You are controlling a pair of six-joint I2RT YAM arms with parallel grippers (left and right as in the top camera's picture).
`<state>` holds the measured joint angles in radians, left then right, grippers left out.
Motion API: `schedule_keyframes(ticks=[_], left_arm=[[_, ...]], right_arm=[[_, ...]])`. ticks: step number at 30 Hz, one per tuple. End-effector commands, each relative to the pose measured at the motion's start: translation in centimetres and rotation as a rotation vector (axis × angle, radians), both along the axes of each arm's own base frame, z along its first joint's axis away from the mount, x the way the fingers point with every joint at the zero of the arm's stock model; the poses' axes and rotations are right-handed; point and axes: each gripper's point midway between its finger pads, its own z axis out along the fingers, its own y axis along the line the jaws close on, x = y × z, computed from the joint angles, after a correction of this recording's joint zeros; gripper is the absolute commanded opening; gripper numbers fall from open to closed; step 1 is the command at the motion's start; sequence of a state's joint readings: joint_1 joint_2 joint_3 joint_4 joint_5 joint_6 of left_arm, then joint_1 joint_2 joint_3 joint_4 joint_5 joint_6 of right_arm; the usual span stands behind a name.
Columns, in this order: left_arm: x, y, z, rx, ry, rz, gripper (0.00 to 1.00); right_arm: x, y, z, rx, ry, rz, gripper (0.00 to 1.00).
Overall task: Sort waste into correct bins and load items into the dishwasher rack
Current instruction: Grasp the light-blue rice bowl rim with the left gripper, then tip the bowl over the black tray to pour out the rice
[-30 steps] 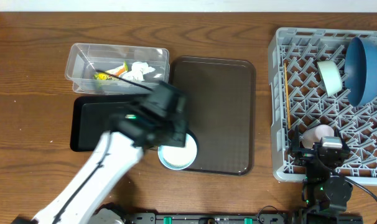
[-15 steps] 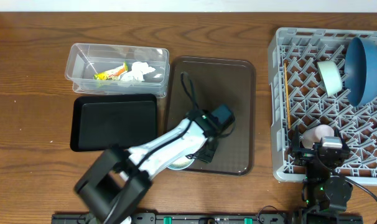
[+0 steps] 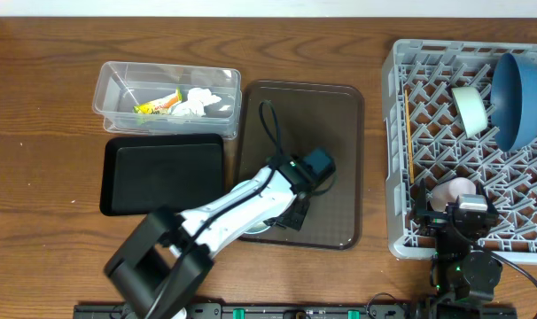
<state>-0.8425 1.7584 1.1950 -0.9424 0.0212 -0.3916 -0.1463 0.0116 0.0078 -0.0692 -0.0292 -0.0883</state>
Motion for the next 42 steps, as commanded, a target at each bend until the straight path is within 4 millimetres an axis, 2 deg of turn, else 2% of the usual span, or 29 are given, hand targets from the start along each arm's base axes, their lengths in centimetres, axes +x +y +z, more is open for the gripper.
schedule_keyframes(ticks=[1, 5, 9, 16, 21, 27, 32, 38, 42], left_arm=[[1.7, -1.0, 5.1, -0.127, -0.11, 0.004, 0.06], [2.9, 0.3, 8.7, -0.265, -0.143, 0.07, 0.06], [4.6, 2.4, 11.8, -0.487, -0.094, 0.165, 0.06], [7.4, 6.6, 15.0, -0.918, -0.002, 0.289, 0.06], [8.3, 9.9, 15.4, -1.14, -0.045, 0.297, 0.06], [9.0, 11.8, 15.4, -1.42, -0.149, 0.26, 0.06], [9.0, 13.8, 13.2, -1.462, -0.21, 0.304, 0.06], [9.3, 16.9, 13.6, -1.511, -0.357, 0.308, 0.06], [9.4, 18.1, 13.7, -1.511, -0.403, 0.322, 0.06]], right_arm=[[0.0, 0.1, 0.0, -0.01, -0.001, 0.005, 0.99], [0.0, 0.1, 0.0, -0.01, -0.001, 0.005, 0.99], [0.0, 0.1, 0.0, -0.01, -0.001, 0.005, 0.99], [0.0, 0.1, 0.0, -0.01, -0.001, 0.005, 0.99], [0.0, 0.1, 0.0, -0.01, -0.001, 0.005, 0.99], [0.0, 0.1, 0.0, -0.01, -0.001, 0.005, 0.99], [0.0, 0.1, 0.0, -0.01, -0.001, 0.005, 0.99], [0.0, 0.1, 0.0, -0.01, -0.001, 0.005, 0.99], [0.0, 0.1, 0.0, -0.01, -0.001, 0.005, 0.99]])
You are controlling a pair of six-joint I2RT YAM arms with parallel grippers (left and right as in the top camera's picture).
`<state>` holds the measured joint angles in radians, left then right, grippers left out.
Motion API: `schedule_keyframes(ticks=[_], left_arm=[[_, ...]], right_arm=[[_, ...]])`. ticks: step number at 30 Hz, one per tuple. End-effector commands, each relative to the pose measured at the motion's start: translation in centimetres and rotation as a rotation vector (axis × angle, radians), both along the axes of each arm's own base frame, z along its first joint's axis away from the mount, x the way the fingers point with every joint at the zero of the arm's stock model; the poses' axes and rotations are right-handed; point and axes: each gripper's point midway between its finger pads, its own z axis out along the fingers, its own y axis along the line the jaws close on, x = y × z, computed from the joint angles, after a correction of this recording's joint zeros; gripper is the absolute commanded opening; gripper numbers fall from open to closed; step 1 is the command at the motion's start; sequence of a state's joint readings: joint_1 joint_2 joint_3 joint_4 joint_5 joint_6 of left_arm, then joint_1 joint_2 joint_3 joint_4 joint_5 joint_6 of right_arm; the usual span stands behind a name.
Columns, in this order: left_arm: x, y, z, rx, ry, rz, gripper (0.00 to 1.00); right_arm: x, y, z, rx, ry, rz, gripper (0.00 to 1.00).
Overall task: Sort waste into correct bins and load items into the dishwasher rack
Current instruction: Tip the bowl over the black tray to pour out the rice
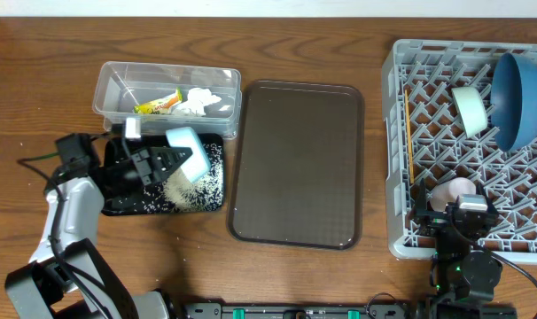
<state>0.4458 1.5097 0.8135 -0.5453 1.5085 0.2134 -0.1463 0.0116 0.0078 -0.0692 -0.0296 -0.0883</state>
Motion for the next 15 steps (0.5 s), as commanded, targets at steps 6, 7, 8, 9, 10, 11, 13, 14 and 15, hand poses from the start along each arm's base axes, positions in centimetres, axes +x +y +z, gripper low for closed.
schedule_keyframes(ticks=[6, 7, 8, 9, 10, 11, 13, 14, 15], left_arm=[[-0.4, 0.3, 0.6, -0.004, -0.126, -0.005, 0.06], [-0.5, 0.2, 0.4, 0.007, -0.143, -0.007, 0.06], [-0.5, 0.2, 0.1, 0.022, -0.15, -0.006, 0.06], [-0.5, 0.3, -0.2, 0.036, -0.151, -0.004, 0.06], [-0.5, 0.3, -0.3, 0.04, -0.15, -0.004, 0.06], [-0.5, 0.2, -0.3, 0.034, -0.141, -0.003, 0.06], [-0.5, 0.3, -0.4, 0.038, -0.134, -0.001, 0.06], [-0.5, 0.3, -0.5, 0.041, -0.131, 0.0, 0.06], [-0.5, 0.3, -0.4, 0.03, -0.125, -0.001, 0.06]], right_arm=[[0.0, 0.1, 0.0, -0.011, -0.001, 0.005, 0.99], [0.0, 0.1, 0.0, -0.01, -0.001, 0.004, 0.99], [0.0, 0.1, 0.0, -0.01, -0.001, 0.004, 0.99], [0.0, 0.1, 0.0, -0.011, -0.001, 0.004, 0.99], [0.0, 0.1, 0.0, -0.011, -0.001, 0.004, 0.99], [0.0, 0.1, 0.0, -0.011, -0.001, 0.004, 0.99], [0.0, 0.1, 0.0, -0.011, -0.001, 0.004, 0.99], [0.0, 0.1, 0.0, -0.01, -0.001, 0.004, 0.99], [0.0, 0.1, 0.0, -0.011, -0.001, 0.004, 0.99]])
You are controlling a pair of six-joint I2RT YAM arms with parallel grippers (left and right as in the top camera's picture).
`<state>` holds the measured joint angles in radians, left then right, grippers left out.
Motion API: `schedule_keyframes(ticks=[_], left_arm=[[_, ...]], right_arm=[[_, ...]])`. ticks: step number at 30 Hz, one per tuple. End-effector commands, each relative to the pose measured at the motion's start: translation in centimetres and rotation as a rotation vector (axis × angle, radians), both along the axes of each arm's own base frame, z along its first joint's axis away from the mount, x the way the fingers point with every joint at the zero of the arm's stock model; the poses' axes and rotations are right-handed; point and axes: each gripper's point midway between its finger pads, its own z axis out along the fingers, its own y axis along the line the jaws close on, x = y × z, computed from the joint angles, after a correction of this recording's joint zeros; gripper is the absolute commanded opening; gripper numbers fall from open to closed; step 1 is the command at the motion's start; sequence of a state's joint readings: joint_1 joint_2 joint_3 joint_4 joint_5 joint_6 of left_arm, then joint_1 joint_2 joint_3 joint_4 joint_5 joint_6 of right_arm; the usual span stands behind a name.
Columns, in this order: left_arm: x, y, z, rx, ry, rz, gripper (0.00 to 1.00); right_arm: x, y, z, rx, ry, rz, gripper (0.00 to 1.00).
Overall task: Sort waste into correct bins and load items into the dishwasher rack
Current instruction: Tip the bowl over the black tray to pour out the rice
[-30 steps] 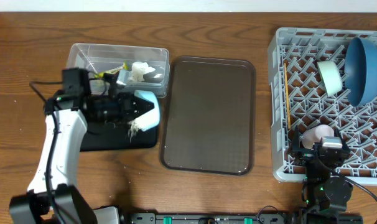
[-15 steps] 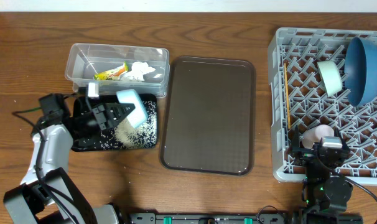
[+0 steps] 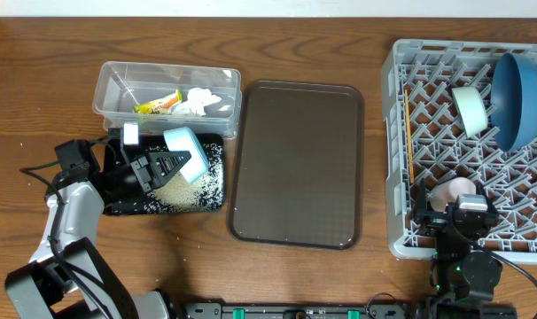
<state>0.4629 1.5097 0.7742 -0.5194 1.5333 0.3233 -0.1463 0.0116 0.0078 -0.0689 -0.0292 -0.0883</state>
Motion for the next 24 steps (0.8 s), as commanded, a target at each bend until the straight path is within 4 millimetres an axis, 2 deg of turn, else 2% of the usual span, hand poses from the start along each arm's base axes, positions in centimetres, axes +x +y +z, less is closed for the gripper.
schedule_keyframes(ticks=[1, 3, 4, 5, 6, 7, 8, 9, 10, 11, 12, 14, 16, 18, 21, 22, 23, 24], left_arm=[[0.0, 0.1, 0.1, 0.005, -0.03, -0.001, 0.06], [0.6, 0.6, -1.5, 0.101, -0.001, 0.026, 0.06], [0.9, 0.9, -1.9, 0.097, 0.071, 0.049, 0.06], [0.9, 0.9, -1.1, 0.005, 0.145, 0.056, 0.06], [0.8, 0.6, 0.2, -0.057, 0.111, 0.029, 0.06], [0.8, 0.5, 0.5, -0.036, 0.038, 0.013, 0.06], [1.1, 0.8, -1.0, 0.046, 0.056, 0.038, 0.07], [1.4, 1.2, -2.3, 0.084, 0.146, 0.077, 0.06], [1.4, 1.3, -2.4, 0.057, 0.207, 0.093, 0.06], [1.2, 0.9, -1.3, 0.004, 0.179, 0.066, 0.06], [0.9, 0.2, 0.6, -0.052, 0.057, 0.005, 0.07], [1.0, -0.3, 1.0, -0.026, -0.014, -0.022, 0.06], [1.5, -0.2, -0.5, 0.083, -0.033, -0.002, 0.07], [1.7, -0.1, -1.2, 0.113, -0.005, 0.009, 0.06], [2.1, 0.4, -2.6, 0.092, 0.2, 0.075, 0.06], [1.9, -0.2, -1.1, 0.033, 0.14, 0.029, 0.06], [1.3, -1.1, 1.4, -0.044, -0.009, -0.055, 0.06], [1.4, -1.5, 1.6, -0.055, 0.032, -0.061, 0.06]], right_arm=[[0.0, 0.1, 0.0, -0.01, -0.001, 0.005, 0.99], [0.0, 0.1, 0.0, -0.01, -0.001, 0.005, 0.99], [0.0, 0.1, 0.0, -0.01, -0.001, 0.005, 0.99], [0.0, 0.1, 0.0, -0.01, 0.0, 0.005, 0.99], [0.0, 0.1, 0.0, -0.01, -0.001, 0.005, 0.99], [0.0, 0.1, 0.0, -0.01, 0.0, 0.005, 0.99], [0.0, 0.1, 0.0, -0.01, -0.001, 0.005, 0.99], [0.0, 0.1, 0.0, -0.01, -0.001, 0.005, 0.99], [0.0, 0.1, 0.0, -0.01, -0.001, 0.005, 0.99], [0.0, 0.1, 0.0, -0.01, -0.001, 0.005, 0.99], [0.0, 0.1, 0.0, -0.01, -0.001, 0.005, 0.99], [0.0, 0.1, 0.0, -0.01, 0.0, 0.005, 0.99], [0.0, 0.1, 0.0, -0.01, -0.001, 0.005, 0.99], [0.0, 0.1, 0.0, -0.01, 0.0, 0.005, 0.99], [0.0, 0.1, 0.0, -0.01, -0.001, 0.005, 0.99], [0.0, 0.1, 0.0, -0.01, -0.001, 0.005, 0.99], [0.0, 0.1, 0.0, -0.01, -0.001, 0.005, 0.99], [0.0, 0.1, 0.0, -0.01, -0.001, 0.005, 0.99]])
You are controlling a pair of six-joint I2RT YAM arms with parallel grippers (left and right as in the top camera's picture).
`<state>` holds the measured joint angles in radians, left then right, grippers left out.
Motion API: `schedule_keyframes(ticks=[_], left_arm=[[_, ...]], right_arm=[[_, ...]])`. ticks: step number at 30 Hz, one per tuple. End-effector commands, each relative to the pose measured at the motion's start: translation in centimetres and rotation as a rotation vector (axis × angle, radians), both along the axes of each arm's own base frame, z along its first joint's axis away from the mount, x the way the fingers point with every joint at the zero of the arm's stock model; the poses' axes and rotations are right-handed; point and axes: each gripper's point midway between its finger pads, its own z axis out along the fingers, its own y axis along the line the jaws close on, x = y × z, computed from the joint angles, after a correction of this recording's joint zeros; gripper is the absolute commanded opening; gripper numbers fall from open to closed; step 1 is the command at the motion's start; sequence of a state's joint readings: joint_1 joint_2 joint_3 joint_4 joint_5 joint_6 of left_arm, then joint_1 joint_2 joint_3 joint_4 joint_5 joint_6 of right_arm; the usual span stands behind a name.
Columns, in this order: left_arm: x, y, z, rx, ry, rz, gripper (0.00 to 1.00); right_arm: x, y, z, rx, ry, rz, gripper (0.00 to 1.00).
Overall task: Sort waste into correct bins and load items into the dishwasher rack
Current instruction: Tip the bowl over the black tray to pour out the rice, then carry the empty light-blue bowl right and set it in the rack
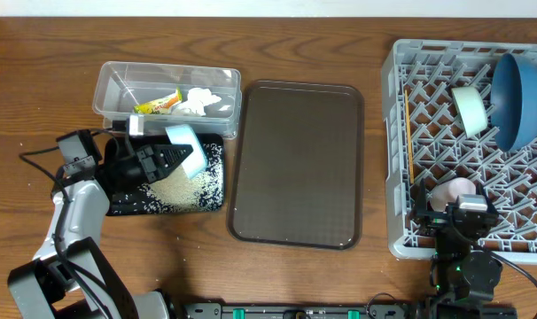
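Note:
My left gripper (169, 159) is shut on the rim of a light blue bowl (188, 144), held tipped on its side over the black tray (124, 201). White rice (187, 185) lies scattered over the tray's right half, under the bowl. At the right, the grey dishwasher rack (398, 133) holds a dark blue bowl (517, 89), a pale green cup (469, 108) and a pink cup (455, 188). My right gripper (459, 215) rests at the rack's front edge just below the pink cup; its jaws are hard to read from above.
A clear plastic bin (118, 81) holding wrappers and crumpled paper stands behind the black tray. A brown serving tray (297, 164) lies in the middle of the table. A few rice grains lie on the wood in front of the black tray.
My left gripper and the tipped blue bowl have shifted slightly toward the back of the black tray. The rice pile and the right arm look unchanged.
My left gripper was first down on the brown tray, over a bowl at its front edge. Then it held the light blue bowl tipped over the black tray, with rice spilled into it. It has stayed there with small shifts; the brown tray is bare.

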<state>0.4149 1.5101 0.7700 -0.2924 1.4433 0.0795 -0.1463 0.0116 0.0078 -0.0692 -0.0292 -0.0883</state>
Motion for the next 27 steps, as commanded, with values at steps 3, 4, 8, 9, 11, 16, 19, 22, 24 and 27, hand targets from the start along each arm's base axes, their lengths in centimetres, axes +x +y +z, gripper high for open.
schedule_keyframes(ticks=[3, 4, 8, 9, 11, 16, 19, 22, 24, 27], left_arm=[[0.3, -2.4, 2.7, -0.086, 0.025, -0.084, 0.06], [0.7, -3.0, 2.7, -0.07, 0.04, -0.083, 0.06], [2.6, -7.1, 4.9, -0.043, -0.025, -0.146, 0.06], [3.1, -8.7, 6.1, -0.042, -0.066, -0.162, 0.06], [3.8, -11.8, 8.3, -0.047, -0.15, -0.171, 0.06], [5.2, -19.0, 11.1, -0.06, -0.238, -0.185, 0.06], [5.9, -23.3, 11.8, -0.077, -0.251, -0.269, 0.06], [6.9, -27.5, 12.1, -0.102, -0.238, -0.344, 0.06], [7.4, -30.3, 12.2, -0.118, -0.232, -0.392, 0.06], [7.5, -34.6, 11.6, -0.135, -0.227, -0.463, 0.06]], right_arm=[[0.0, 0.1, 0.0, -0.01, -0.001, 0.005, 0.99], [0.0, 0.1, 0.0, -0.01, -0.001, 0.005, 0.99], [0.0, 0.1, 0.0, -0.01, -0.001, 0.005, 0.99], [0.0, 0.1, 0.0, -0.01, -0.001, 0.005, 0.99], [0.0, 0.1, 0.0, -0.01, -0.001, 0.005, 0.99], [0.0, 0.1, 0.0, -0.01, -0.001, 0.005, 0.99], [0.0, 0.1, 0.0, -0.01, -0.001, 0.005, 0.99], [0.0, 0.1, 0.0, -0.01, -0.001, 0.005, 0.99], [0.0, 0.1, 0.0, -0.01, -0.001, 0.005, 0.99], [0.0, 0.1, 0.0, -0.01, -0.001, 0.005, 0.99]])
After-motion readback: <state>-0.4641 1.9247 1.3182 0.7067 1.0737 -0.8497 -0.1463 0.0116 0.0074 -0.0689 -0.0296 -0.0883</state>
